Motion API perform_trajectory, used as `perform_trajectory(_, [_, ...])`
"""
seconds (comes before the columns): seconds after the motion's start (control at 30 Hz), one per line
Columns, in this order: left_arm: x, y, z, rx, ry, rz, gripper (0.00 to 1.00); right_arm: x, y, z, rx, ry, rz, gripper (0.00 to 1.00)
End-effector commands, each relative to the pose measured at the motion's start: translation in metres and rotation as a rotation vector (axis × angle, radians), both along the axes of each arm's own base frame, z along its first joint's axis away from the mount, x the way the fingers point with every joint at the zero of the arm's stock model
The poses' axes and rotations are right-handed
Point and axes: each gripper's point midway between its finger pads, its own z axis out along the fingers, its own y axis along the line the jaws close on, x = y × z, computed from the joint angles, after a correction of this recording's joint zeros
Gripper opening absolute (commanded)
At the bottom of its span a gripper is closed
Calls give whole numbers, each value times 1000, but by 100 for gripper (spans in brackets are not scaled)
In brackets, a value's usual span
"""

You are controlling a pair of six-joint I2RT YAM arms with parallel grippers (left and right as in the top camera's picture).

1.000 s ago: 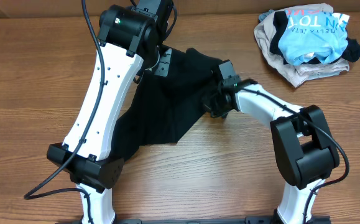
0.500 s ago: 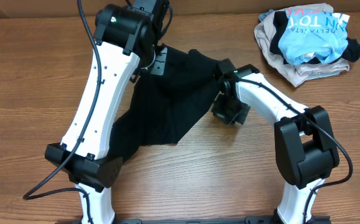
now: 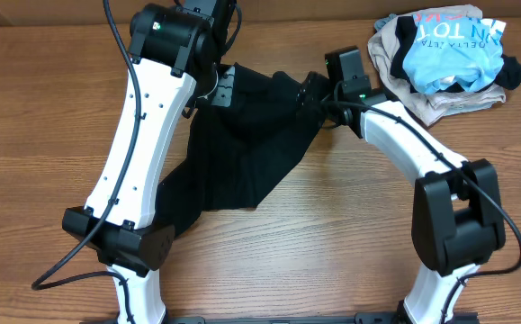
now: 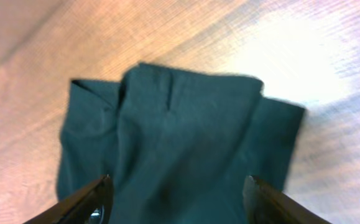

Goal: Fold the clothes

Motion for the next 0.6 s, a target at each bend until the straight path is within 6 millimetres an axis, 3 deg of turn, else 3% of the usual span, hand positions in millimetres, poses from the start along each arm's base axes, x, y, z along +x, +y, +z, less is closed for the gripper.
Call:
perform_trajectory(0.0, [4, 4, 6, 2, -23, 19, 4, 5, 6, -32, 82, 67, 5, 73])
perform_trajectory(0.2, [3, 3, 5, 2, -21, 8, 4, 10, 8, -63, 109, 104, -16, 74])
perform_trajectory(0.4, [3, 3, 5, 2, -21, 6, 4, 29, 13, -56, 146, 22, -27, 73])
perform_trajectory(0.43, [3, 3, 5, 2, -21, 6, 4, 34, 14, -52, 158, -3, -29, 69])
perform_trajectory(0.47, [3, 3, 5, 2, -21, 6, 4, 36, 15, -49, 166, -14, -32, 57])
perform_trajectory(0.57, [4, 4, 6, 7, -23, 5, 4, 40, 15, -45, 177, -29, -34, 4])
